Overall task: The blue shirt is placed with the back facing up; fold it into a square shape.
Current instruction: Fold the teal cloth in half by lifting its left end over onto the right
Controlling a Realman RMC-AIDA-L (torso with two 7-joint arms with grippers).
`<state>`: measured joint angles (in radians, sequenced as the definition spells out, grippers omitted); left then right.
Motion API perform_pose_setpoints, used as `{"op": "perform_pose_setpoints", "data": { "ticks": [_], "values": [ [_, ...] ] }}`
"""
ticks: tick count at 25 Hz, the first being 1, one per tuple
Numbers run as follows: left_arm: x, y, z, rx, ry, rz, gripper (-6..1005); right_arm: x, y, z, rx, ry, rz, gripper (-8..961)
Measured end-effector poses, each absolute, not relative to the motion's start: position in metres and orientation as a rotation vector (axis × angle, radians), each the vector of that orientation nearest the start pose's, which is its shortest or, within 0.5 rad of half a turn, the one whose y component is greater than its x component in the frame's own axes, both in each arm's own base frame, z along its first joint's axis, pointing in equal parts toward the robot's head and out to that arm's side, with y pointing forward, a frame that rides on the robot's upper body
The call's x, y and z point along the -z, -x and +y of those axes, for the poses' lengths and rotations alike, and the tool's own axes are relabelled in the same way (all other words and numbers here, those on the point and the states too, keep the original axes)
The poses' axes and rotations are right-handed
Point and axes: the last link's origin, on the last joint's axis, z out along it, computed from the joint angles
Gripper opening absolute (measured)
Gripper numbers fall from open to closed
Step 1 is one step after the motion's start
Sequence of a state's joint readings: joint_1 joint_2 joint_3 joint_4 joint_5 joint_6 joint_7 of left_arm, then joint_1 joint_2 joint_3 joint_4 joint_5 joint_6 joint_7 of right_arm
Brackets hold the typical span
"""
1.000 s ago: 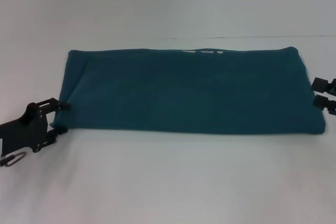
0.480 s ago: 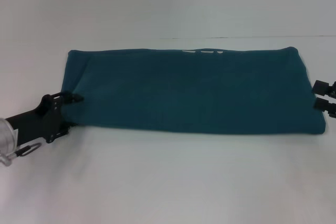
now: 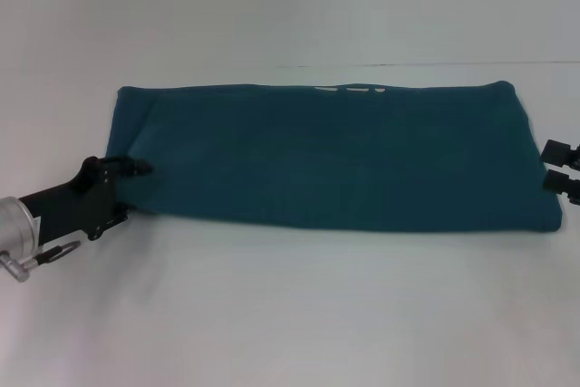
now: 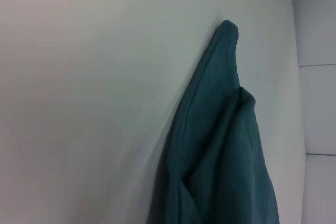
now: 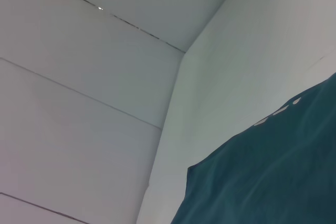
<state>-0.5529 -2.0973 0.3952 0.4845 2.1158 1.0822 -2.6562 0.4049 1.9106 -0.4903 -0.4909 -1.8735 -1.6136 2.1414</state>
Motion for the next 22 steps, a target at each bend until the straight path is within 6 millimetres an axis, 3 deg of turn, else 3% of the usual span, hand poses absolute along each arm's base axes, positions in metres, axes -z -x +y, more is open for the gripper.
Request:
{"op": "perform_pose_setpoints", "data": {
  "ticks": [3, 8, 11, 16, 22],
  "values": [
    [0.007, 0.336, 0.355, -1.202, -1.580, 2.822, 651, -0.076, -0.333, 0.304, -1.127, 2.037, 1.807, 895],
    [0.006, 0.337, 0.354, -1.205, -1.613, 2.817, 481, -0.077, -0.332, 0.304, -1.132, 2.034, 1.806, 894],
    [0.006, 0.335, 0.356, -1.249, -1.695, 2.778, 244, -0.077, -0.333, 0.304, -1.133, 2.031, 1.807, 894],
    [-0.007, 0.333, 0.359, -1.364, -1.981, 2.636, 25, -0.078, -0.334, 0.304, -1.130, 2.023, 1.809, 894],
    [-0.023, 0.345, 0.353, -1.353, -2.124, 2.632, 7, -0.086, -0.336, 0.306, -1.129, 2.009, 1.806, 894]
  ]
}}
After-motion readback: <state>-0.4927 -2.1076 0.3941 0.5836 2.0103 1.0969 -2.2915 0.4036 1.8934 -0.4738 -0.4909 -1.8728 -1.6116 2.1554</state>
